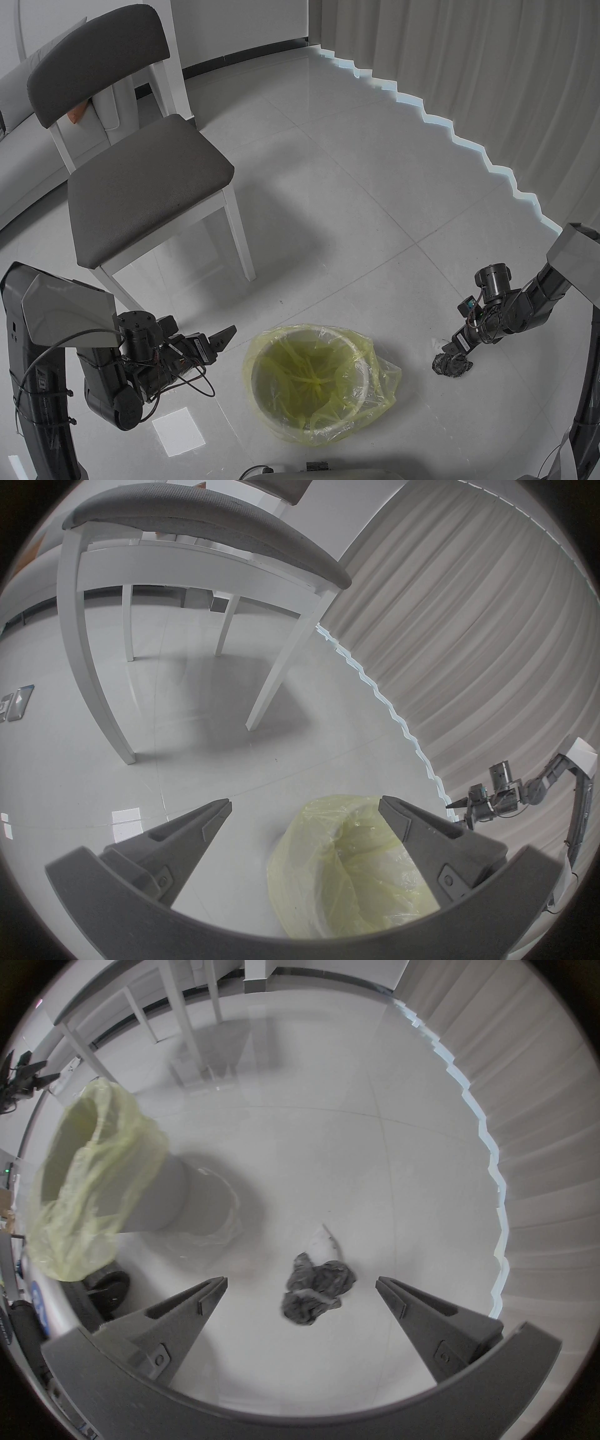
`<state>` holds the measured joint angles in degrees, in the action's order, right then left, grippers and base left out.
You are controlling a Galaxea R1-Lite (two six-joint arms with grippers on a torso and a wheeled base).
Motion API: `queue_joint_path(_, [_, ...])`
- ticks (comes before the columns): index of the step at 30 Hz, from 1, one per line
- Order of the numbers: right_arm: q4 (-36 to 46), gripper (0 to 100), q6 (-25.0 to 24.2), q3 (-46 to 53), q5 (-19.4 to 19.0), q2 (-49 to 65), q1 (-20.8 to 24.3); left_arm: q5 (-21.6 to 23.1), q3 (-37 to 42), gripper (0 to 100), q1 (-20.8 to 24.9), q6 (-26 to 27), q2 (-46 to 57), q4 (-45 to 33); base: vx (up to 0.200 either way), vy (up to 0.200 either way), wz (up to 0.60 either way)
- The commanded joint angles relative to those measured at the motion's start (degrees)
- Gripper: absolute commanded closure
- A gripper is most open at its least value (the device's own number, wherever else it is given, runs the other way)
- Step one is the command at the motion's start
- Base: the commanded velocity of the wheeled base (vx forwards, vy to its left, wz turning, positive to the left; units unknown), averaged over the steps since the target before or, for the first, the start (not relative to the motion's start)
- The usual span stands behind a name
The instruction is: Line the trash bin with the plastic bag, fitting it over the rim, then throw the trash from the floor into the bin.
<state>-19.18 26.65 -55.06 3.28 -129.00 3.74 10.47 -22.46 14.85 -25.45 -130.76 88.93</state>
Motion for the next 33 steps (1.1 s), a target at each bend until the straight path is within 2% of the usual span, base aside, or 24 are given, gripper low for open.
queue_joint_path(1, [-3.32,0,2.44,-5.40,-0.55,-8.55,-5.24,-0.01,1.54,0,0.09,-0.03,-0.02,1.07,0.000,0.000,0.00])
queue_joint_path(4, [-2.80,0,2.44,-8.39,-1.79,-9.60,-5.85,-0.01,1.62,0,0.09,-0.12,0.15,1.07,0.000,0.000,0.00])
queue_joint_path(5, [-2.36,0,2.36,-10.50,-3.89,-10.22,-6.20,0.08,1.89,0,0.09,-0.12,0.50,1.07,0.000,0.000,0.00])
queue_joint_path(8, [0.54,0,2.36,-14.28,-6.62,-11.54,-6.56,2.10,3.38,0,0.18,-0.03,2.17,1.07,0.000,0.000,0.00])
queue_joint_path(10, [3.36,0,2.18,-17.44,-7.59,-12.68,-6.56,3.68,4.00,0,0.18,-0.03,3.23,1.07,-0.200,0.000,0.00])
queue_joint_path(15, [7.22,0,0.51,-25.62,-11.72,-15.23,-6.20,3.50,3.56,0,0.62,-0.12,4.28,1.07,-0.160,0.000,0.00])
queue_joint_path(19, [7.49,0,-2.04,-30.45,-12.07,-17.60,-5.94,3.42,4.00,0,0.71,-1.00,4.46,1.07,0.000,0.000,0.00])
queue_joint_path(25, [9.07,0,-1.95,-35.29,-11.89,-21.29,-6.56,3.42,3.82,0,1.24,-1.35,4.37,1.07,0.000,0.000,0.00])
queue_joint_path(30, [12.32,0,-1.60,-46.01,-11.54,-29.73,-8.05,2.98,4.26,0,2.47,-1.35,4.02,1.07,0.000,0.000,0.00])
queue_joint_path(33, [14.25,0,-1.42,-45.75,-11.54,-30.34,-8.49,2.10,4.79,0,2.64,-1.35,4.02,1.07,0.000,0.000,0.00])
